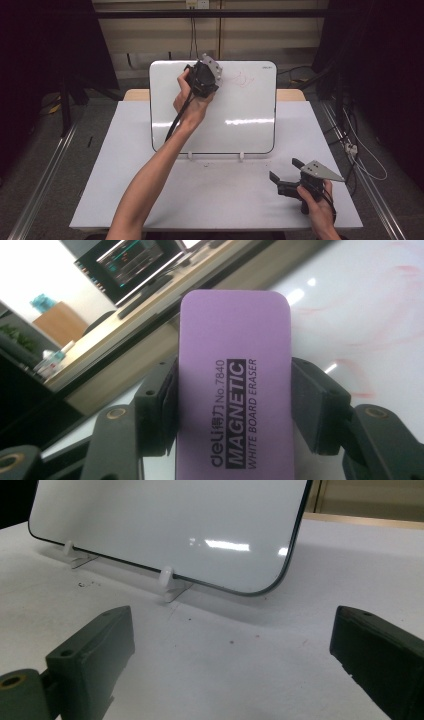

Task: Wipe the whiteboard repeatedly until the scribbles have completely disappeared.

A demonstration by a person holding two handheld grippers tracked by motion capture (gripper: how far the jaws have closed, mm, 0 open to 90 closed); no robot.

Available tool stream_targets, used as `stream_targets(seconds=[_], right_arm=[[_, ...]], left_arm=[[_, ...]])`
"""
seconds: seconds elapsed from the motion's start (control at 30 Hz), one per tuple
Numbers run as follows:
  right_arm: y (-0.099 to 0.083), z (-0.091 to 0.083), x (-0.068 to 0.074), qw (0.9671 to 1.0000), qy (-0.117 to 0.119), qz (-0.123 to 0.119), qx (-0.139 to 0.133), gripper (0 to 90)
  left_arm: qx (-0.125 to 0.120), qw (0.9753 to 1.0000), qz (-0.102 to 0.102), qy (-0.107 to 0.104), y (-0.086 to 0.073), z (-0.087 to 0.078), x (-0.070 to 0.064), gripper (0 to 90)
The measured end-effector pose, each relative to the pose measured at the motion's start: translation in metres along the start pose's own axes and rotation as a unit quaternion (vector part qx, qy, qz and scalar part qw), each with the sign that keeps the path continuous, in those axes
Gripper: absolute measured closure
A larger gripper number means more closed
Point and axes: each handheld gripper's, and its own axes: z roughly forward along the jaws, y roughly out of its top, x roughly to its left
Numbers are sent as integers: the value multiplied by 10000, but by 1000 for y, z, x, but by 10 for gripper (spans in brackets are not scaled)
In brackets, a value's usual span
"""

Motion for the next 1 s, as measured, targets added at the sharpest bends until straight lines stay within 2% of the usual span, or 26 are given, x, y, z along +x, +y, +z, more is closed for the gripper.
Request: stream_targets(seconds=[0.07, 0.1, 0.13, 0.17, 0.23, 0.3, 0.33, 0.43, 0.47, 0.57, 0.6, 0.63, 0.7, 0.73, 0.83, 1.0], right_arm=[[0, 0, -1, 10000, -9, 6, 0, 38], [0, 0, -1, 10000, -2, 6, 3, 38], [0, 0, -1, 10000, -3, 12, 2, 38], [0, 0, -1, 10000, -6, 9, -2, 38], [0, 0, -1, 10000, 25, 62, -2, 38], [0, 0, -1, 10000, 16, 26, -6, 38], [0, -1, 0, 10000, 21, 42, -17, 38], [0, -1, -1, 10000, 17, 56, -9, 38], [0, -1, -1, 10000, 6, 57, -15, 38], [-1, -1, -2, 10000, -2, 52, -4, 38], [-1, -2, -2, 10000, -9, 58, -22, 38], [-1, -2, -2, 10000, -8, 64, -19, 38], [-1, -2, -3, 10000, -17, 63, -16, 38], [-1, -2, -3, 10000, -21, 68, -14, 38], [-1, -1, -3, 10000, -7, 54, -1, 38], [0, -1, -1, 10000, 15, 33, -15, 38]], left_arm=[[-35, 9999, 91, -75, -1, -2, -11, 412], [-48, 9999, 51, -127, -3, -3, -15, 413], [-64, 9995, -131, -263, -6, -4, -19, 412], [-89, 9991, -190, -380, -8, -4, -23, 412], [-140, 9995, 50, -281, -8, -6, -30, 413], [-100, 9991, 49, -403, -7, -5, -26, 412], [-97, 9992, 49, -384, -6, -4, -22, 413], [-50, 9997, -44, -254, -1, -2, -5, 413], [-63, 9999, -62, -134, 1, 0, 1, 413], [-2, 9998, -193, 46, 7, 3, 17, 413], [21, 9996, -267, 22, 8, 4, 21, 413], [61, 9997, -253, -20, 9, 5, 22, 413], [43, 9998, -130, 128, 9, 5, 16, 413], [57, 9999, -95, 123, 10, 5, 13, 413], [-11, 10000, -47, 33, 13, 7, 0, 413], [-38, 9993, 318, -178, 16, 4, -29, 412]])
